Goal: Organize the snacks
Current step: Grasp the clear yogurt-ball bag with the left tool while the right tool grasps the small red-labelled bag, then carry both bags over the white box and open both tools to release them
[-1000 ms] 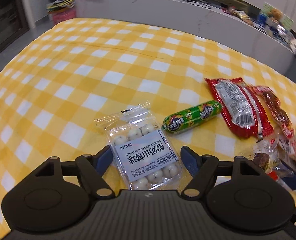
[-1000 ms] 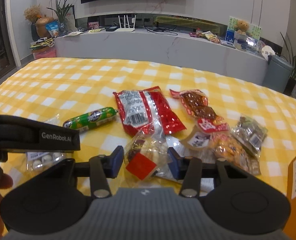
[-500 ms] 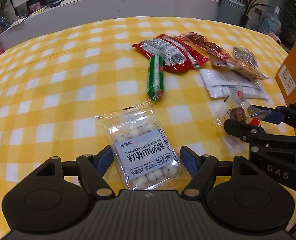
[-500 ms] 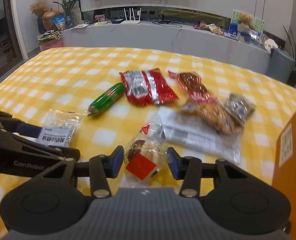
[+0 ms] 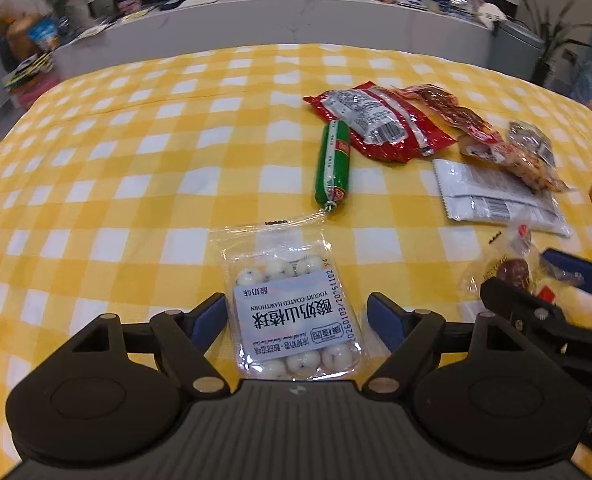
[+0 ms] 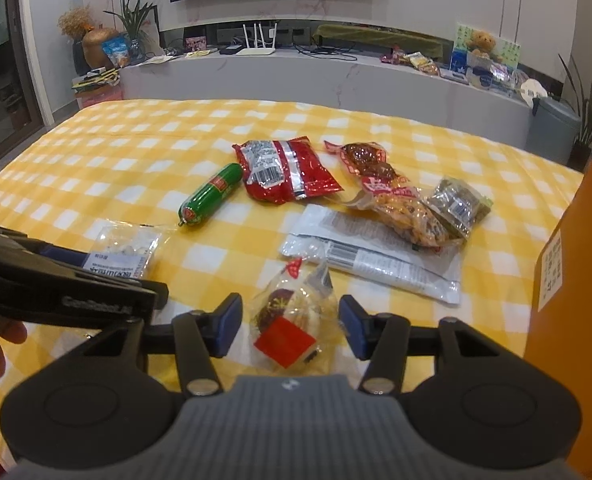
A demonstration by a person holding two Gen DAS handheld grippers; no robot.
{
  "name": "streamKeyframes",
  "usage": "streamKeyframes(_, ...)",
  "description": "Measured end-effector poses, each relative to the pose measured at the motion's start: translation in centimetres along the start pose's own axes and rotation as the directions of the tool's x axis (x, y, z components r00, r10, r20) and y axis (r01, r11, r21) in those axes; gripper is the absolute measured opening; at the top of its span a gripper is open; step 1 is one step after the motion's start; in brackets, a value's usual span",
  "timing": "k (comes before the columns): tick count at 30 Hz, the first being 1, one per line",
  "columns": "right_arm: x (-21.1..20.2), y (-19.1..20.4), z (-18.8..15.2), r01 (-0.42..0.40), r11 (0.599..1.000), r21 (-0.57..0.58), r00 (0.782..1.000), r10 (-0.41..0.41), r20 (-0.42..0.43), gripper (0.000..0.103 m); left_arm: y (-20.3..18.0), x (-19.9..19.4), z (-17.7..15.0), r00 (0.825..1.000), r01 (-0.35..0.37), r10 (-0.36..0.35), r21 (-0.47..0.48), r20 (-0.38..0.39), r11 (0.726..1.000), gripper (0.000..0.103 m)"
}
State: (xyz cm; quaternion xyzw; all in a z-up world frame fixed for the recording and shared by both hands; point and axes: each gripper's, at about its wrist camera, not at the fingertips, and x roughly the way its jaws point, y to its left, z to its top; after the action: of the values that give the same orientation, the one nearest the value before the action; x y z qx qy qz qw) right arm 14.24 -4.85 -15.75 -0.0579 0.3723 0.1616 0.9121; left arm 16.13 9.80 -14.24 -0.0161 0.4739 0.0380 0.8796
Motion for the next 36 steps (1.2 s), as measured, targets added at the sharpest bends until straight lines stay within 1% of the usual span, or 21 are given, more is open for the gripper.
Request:
streamKeyframes(3,0.0,-0.2,0.0,-0.008,1.000,0.015,1.000,0.008,0.007,0.053,0.0,0.0,0.2,1.000,-0.011,0.011,-0.026,-0.008,1.000,0.091)
streamKeyframes(5,0.1,-0.4,0.0,-0.015,0.999,0.028,1.000,0.015,0.004,0.053,-0.1,-0.1,0.1,1.000,-0.007,0.007,-0.028,-0.005,1.000,0.082)
streamKeyframes(6,0.1,-0.4,0.1,-0.017,0.999,0.030,1.000,0.017,-0.001,0.053,-0.2,-0.2,0.1,1.000,-0.008,0.008,-0.023,-0.004,1.000,0.080)
streamKeyframes(7,0.2,-0.4,0.1,-0.019,0.999,0.030,1.000,0.019,-0.005,0.052,-0.4,-0.3,0.1,1.000,-0.007,0.007,-0.014,-0.001,1.000,0.073)
streamKeyframes(10,0.5,-0.3,-0.1,-0.017,0.999,0.027,1.000,0.017,-0.024,0.051,-0.7,-0.5,0.0,1.000,-0.002,0.002,0.011,-0.001,1.000,0.072)
streamKeyframes(11,0.6,-0.3,-0.1,-0.015,0.999,0.029,0.999,0.016,-0.032,0.048,-0.7,-0.5,-0.1,1.000,0.002,-0.002,0.010,-0.001,1.000,0.071)
streamKeyframes(14,0.6,-0.5,-0.2,-0.016,0.999,0.046,0.999,0.018,-0.038,0.046,-0.7,-0.6,-0.2,1.000,0.012,-0.012,0.009,-0.005,1.000,0.068)
streamKeyframes(17,0.3,-0.6,-0.1,-0.017,0.998,0.055,0.999,0.019,-0.034,0.043,-0.8,-0.9,-0.3,0.999,0.032,-0.032,0.010,-0.010,0.999,0.067)
streamKeyframes(20,-0.4,-0.5,0.2,-0.022,0.999,0.043,1.000,0.023,-0.016,0.043,-0.9,-1.6,-0.3,0.999,0.048,-0.048,0.006,-0.008,0.999,0.067)
streamKeyframes(23,-1.1,-0.3,0.5,-0.021,0.999,0.034,1.000,0.022,-0.009,0.043,-1.0,-2.6,-0.1,0.998,0.054,-0.054,0.009,0.007,0.998,0.067)
streamKeyframes(28,-2.5,-0.5,1.1,-0.015,0.999,0.036,1.000,0.015,-0.003,0.042,-0.9,-5.0,0.4,0.995,0.095,-0.095,-0.003,0.032,0.995,0.067)
streamKeyframes(31,-3.7,-0.9,1.5,-0.022,0.999,0.047,1.000,0.021,0.020,0.041,-1.0,-6.6,0.8,0.992,0.114,-0.114,-0.003,0.060,0.993,0.067)
streamKeyframes(33,-4.6,-1.3,1.8,-0.029,0.998,0.060,0.999,0.027,0.032,0.041,-1.2,-7.7,1.1,0.987,0.140,-0.139,-0.006,0.078,0.990,0.067)
streamKeyframes(36,-5.9,-1.9,2.2,-0.009,0.998,0.057,0.999,0.006,0.045,0.040,-1.7,-9.1,1.4,0.979,0.180,-0.178,-0.007,0.097,0.984,0.067)
